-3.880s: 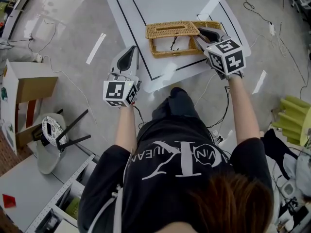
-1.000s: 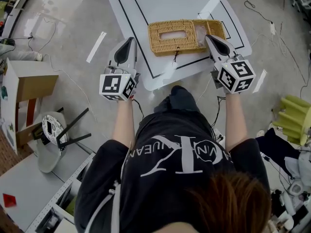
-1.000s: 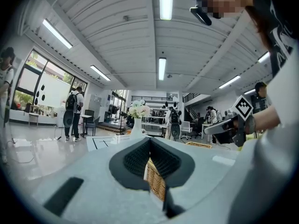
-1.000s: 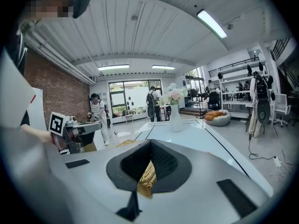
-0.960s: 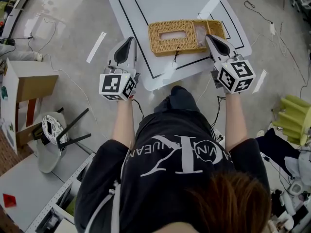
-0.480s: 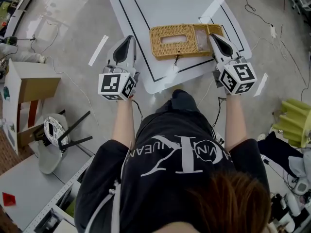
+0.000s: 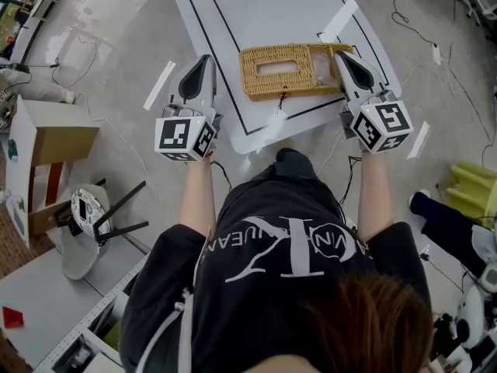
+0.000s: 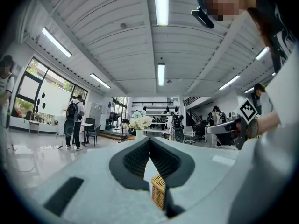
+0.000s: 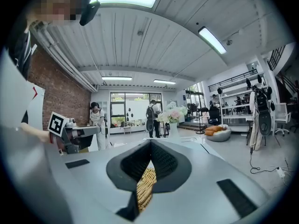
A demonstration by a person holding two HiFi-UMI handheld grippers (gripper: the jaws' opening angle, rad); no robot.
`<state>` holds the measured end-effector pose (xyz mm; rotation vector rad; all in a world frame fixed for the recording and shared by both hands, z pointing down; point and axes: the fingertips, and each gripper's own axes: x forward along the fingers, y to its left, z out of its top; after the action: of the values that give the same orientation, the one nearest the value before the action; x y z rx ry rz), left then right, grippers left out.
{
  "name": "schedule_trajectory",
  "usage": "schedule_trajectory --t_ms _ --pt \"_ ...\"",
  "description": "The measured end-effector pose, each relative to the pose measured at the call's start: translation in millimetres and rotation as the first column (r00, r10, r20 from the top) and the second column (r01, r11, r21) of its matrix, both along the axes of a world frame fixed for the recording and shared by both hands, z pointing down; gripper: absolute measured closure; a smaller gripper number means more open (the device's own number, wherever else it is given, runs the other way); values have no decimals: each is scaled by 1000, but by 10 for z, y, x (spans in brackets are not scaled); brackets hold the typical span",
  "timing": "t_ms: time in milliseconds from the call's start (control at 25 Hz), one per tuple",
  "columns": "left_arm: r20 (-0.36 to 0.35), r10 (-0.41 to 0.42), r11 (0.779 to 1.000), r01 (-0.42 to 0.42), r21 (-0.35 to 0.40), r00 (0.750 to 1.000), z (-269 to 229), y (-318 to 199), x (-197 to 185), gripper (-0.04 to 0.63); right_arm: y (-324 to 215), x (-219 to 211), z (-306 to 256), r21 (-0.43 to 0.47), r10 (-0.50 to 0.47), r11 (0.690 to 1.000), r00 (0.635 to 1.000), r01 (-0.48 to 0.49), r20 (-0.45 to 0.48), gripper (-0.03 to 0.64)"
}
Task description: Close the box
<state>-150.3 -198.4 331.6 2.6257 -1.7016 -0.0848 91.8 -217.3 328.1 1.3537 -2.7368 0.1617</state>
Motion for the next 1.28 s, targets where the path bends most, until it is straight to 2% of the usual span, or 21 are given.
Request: schedule_trajectory --t_ms 840,1280 --pt "-10 -46 998 46 50 999 -240 -51 -98 586 -88 38 -296 69 2 998 1000 -4 20 620" --pt "-15 -54 998 55 40 998 -206 -77 -143 586 -82 -14 -216 54 -17 998 1000 16 15 620"
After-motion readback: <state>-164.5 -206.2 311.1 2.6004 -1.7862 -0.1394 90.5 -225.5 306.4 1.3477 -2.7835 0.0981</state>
